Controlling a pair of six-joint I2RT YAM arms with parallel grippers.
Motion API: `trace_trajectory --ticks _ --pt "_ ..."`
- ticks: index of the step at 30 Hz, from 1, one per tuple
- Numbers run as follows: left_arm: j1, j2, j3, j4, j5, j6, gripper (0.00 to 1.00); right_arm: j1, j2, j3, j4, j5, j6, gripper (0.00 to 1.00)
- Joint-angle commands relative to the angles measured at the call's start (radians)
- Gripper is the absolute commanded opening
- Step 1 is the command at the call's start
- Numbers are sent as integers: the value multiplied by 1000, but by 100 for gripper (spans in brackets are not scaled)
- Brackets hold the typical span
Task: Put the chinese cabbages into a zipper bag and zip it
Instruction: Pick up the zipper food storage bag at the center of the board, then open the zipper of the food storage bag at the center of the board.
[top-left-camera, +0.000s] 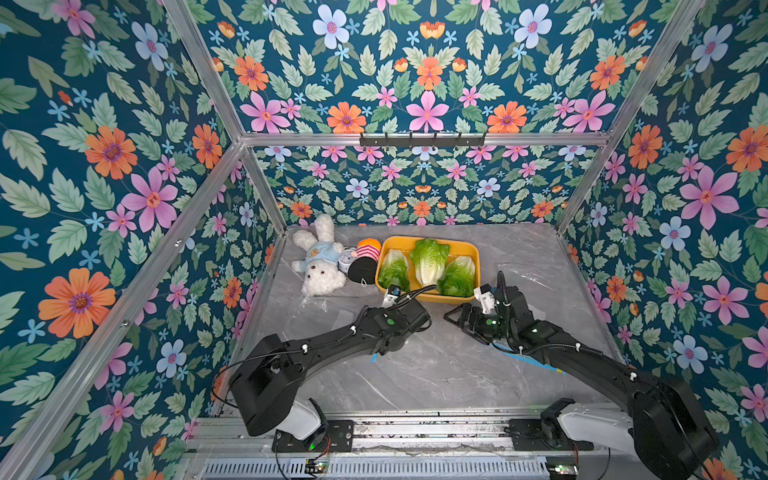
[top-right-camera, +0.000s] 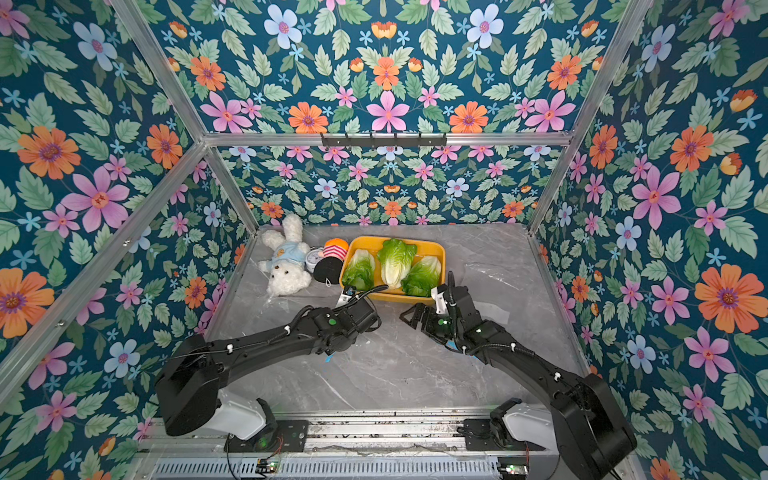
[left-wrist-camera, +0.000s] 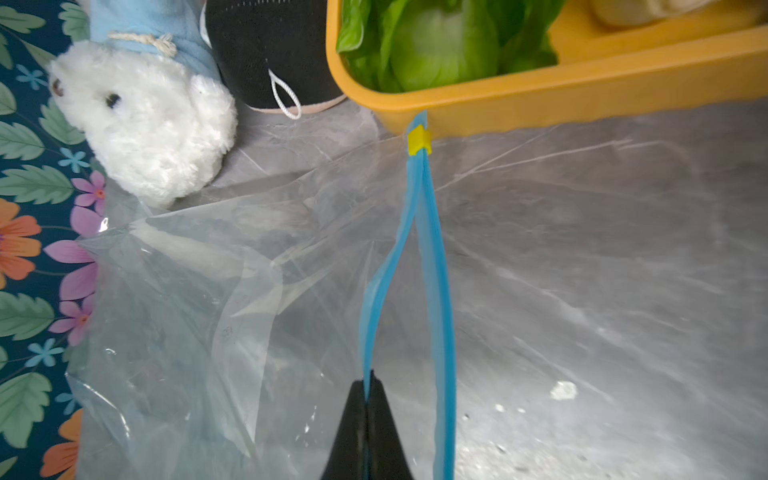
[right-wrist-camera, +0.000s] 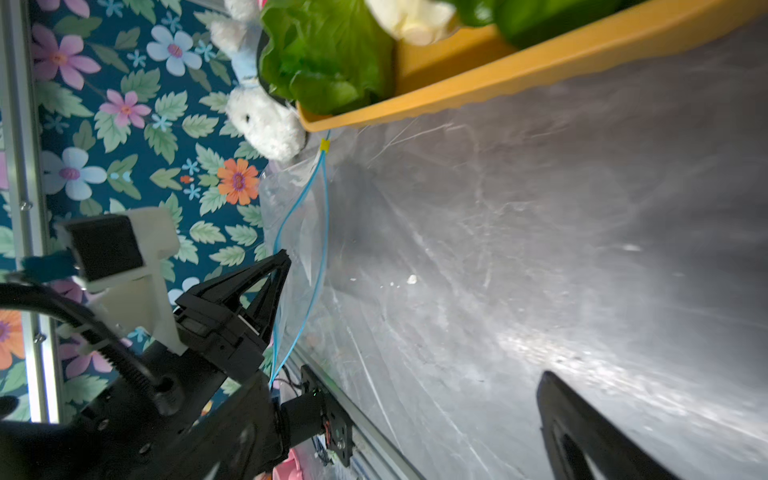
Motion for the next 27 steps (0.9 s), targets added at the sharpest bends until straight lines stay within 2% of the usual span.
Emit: trace_trajectory --ticks 1,5,13,18,22,24,27 --pt "-4 -42 18 21 101 15 0 83 46 42 94 38 90 97" --pt "-4 -70 38 39 165 22 0 172 155 114 185 19 151 93" --pt "-6 -120 42 95 229 16 0 184 349 170 366 -20 245 62" --pt "-5 -131 47 107 246 20 0 186 438 234 411 -67 252 54" --pt "-6 -140 53 108 222 14 0 187 525 241 452 -77 269 30" --pt "-6 -138 59 93 192 1 0 187 534 239 466 -78 271 16" --pt "-6 -120 79 44 160 -8 0 188 516 228 466 -62 258 1"
